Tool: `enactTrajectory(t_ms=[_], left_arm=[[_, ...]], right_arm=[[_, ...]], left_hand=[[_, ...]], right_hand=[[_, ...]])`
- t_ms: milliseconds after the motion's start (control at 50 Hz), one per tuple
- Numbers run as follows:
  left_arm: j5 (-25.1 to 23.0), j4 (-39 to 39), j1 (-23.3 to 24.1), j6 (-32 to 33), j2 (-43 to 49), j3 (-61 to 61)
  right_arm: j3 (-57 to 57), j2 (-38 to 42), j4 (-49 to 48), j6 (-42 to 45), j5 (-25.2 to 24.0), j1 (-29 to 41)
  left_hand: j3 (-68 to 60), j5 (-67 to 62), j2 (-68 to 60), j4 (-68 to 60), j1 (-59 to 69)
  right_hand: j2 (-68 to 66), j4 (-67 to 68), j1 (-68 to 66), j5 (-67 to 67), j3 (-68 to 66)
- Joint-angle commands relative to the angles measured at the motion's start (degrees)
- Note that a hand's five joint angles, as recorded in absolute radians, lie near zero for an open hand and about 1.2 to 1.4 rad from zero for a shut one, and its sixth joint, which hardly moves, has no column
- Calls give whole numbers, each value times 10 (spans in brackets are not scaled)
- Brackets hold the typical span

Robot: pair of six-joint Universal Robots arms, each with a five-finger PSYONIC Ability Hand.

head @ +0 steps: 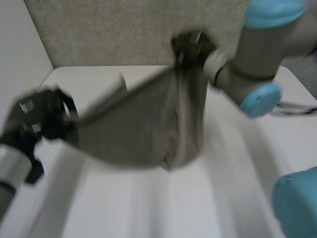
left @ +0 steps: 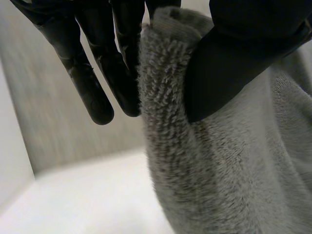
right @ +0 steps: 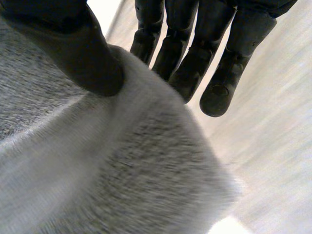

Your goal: Fold the towel.

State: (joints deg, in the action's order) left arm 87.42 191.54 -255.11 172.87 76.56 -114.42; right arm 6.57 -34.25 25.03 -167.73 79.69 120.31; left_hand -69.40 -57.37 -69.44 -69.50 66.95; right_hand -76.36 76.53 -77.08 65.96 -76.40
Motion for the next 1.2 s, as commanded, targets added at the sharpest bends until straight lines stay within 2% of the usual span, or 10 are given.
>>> enactTrajectory(t_ms=[20, 120, 220, 400, 540, 720, 860, 960, 1120, 1200], left_arm=[[90, 98, -15, -179, 33, 132], [174, 136, -17, -281, 45, 107], [165, 135, -13, -295, 67, 31], [-3, 122, -21, -278, 112, -121], [-37, 100, -86, -100, 95, -137], [-74, 109, -72, 55, 80, -128], [-267, 144, -57, 137, 112, -123], [-346, 139, -57, 227, 171, -100], [-346, 65, -57, 337, 271, 9], [-284, -43, -45, 342, 348, 153]], right_arm=[[79, -169, -113, 6, 58, -10], [250, -214, -64, 38, 23, -11], [453, -245, -11, 146, -16, -10], [739, -294, -100, 214, -27, -14], [826, -354, -153, 213, -30, -70], [919, -394, -226, 213, -32, -99], [962, -411, -271, 214, -31, -113], [959, -421, -275, 212, -25, -133], [956, -440, -274, 215, -32, -171], [959, -440, -274, 216, -33, -174]], left_hand=[[-106, -126, -106, -105, 130], [-106, -126, -106, -105, 130], [86, 65, 86, 86, -61], [442, 422, 442, 443, -418], [585, 565, 585, 586, -561], [587, 567, 587, 588, -562], [573, 553, 574, 574, -549], [557, 536, 557, 558, -532], [472, 452, 473, 473, -448], [486, 466, 486, 487, -461]], right_hand=[[-36, 35, -29, 40, -36], [-36, 35, -29, 40, -36], [-36, 35, -29, 40, -36], [-36, 35, -29, 40, -36], [-36, 35, -29, 40, -36], [-36, 35, -29, 40, -36], [-36, 35, -29, 40, -36], [-36, 35, -29, 40, -36], [-36, 35, -29, 40, -36], [-36, 35, -29, 40, -36]])
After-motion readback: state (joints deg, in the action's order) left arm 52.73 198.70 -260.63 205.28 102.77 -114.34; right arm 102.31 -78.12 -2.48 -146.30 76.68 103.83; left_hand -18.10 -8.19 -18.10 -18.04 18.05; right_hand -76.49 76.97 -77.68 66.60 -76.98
